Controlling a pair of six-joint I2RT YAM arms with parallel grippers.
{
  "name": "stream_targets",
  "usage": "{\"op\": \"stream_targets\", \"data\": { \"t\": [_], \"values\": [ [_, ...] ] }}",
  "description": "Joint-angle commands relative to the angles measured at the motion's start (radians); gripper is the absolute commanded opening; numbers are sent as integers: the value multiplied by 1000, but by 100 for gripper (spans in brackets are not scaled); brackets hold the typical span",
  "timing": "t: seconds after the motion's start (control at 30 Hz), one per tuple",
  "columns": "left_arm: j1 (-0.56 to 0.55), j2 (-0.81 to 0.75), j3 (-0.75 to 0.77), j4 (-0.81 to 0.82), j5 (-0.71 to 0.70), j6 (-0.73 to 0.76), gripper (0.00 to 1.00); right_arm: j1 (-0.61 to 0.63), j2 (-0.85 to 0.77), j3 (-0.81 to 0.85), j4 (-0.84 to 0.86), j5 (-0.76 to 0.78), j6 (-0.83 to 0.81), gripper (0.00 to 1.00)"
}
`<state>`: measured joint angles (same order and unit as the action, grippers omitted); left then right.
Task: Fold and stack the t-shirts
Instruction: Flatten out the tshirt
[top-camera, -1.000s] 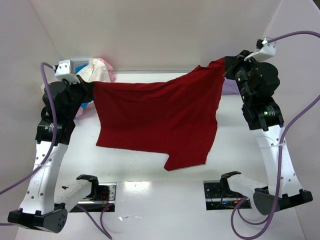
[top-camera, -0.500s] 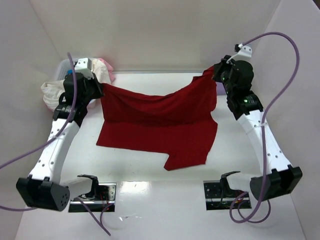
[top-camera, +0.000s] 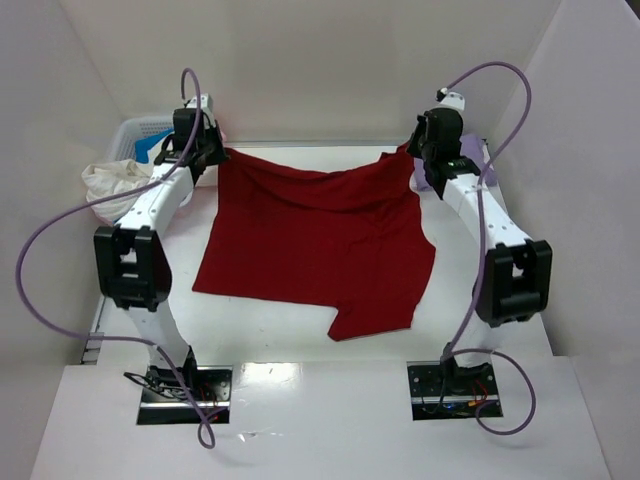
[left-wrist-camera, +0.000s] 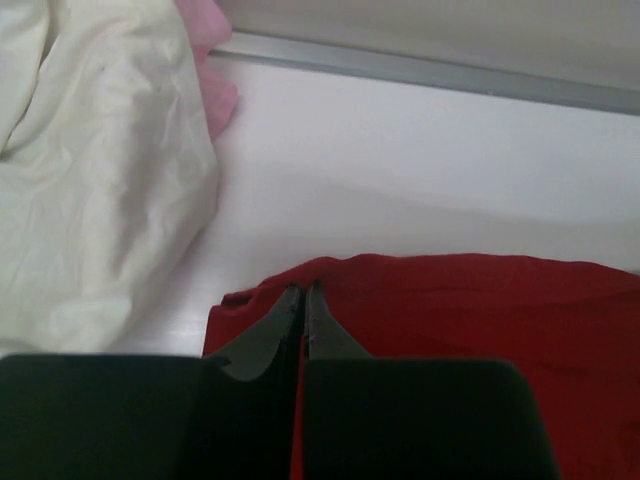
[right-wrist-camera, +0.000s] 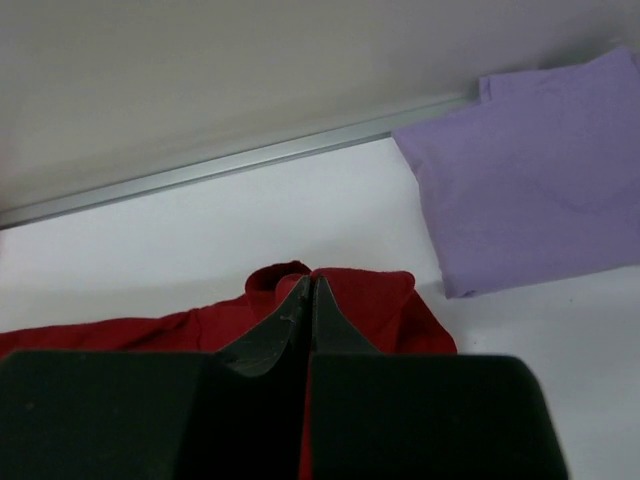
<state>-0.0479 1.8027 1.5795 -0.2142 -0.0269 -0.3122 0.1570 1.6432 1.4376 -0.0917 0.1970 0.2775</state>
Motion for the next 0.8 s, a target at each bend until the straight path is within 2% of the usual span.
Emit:
{"op": "stream_targets", "data": {
  "t": [0.0,0.17,0.33,0.6,0.77],
  "values": [
    [20,130,158,47,-25,25,0,-19,93,127,104,22,17,0],
    [29,246,299,78,-25,36,0,-28,206,239,130,42,17,0],
    [29,339,425,26,-51,55,0,-28,328,348,112,32,8,0],
    [39,350,405,26,-85,35,0,-28,441,475,122,-54,-4,1],
    [48,350,387,35,-73,25,0,-28,546,663,58,-130,-4,3]
  ]
}}
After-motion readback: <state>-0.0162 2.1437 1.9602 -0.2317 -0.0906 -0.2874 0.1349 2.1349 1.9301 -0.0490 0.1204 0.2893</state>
